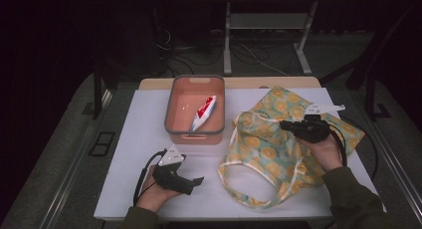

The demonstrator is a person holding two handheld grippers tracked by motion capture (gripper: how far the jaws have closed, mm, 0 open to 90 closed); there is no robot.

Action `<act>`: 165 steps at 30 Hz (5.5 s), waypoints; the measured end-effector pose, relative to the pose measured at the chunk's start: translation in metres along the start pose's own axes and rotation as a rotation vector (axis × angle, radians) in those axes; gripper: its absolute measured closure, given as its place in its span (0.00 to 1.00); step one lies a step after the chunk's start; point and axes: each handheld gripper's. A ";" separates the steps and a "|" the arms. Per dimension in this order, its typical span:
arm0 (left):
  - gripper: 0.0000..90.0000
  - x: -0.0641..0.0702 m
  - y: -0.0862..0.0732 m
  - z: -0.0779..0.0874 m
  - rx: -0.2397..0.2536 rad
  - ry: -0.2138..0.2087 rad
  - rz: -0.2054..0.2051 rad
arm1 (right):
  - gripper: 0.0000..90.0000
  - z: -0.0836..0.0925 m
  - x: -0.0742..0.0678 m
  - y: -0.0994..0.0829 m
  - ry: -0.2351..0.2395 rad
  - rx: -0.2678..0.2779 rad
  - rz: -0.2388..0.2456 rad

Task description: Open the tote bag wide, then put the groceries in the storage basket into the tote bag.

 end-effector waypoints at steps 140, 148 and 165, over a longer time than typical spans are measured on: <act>0.82 0.011 0.157 -0.036 -0.250 -0.096 -0.174 | 1.00 0.010 0.004 -0.005 0.042 0.023 0.001; 0.82 0.049 0.139 -0.068 -0.287 -0.182 -0.224 | 1.00 0.010 0.004 -0.005 0.042 0.024 0.004; 0.81 0.086 0.123 -0.162 -0.437 -0.193 -0.285 | 1.00 0.011 0.004 -0.005 0.044 0.029 0.006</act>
Point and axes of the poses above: each handheld gripper's, and its own axes: z roughly backward along the jaws, y roughly out of its top, x roughly to its right, and after that the axes turned 5 degrees about z, right-handed
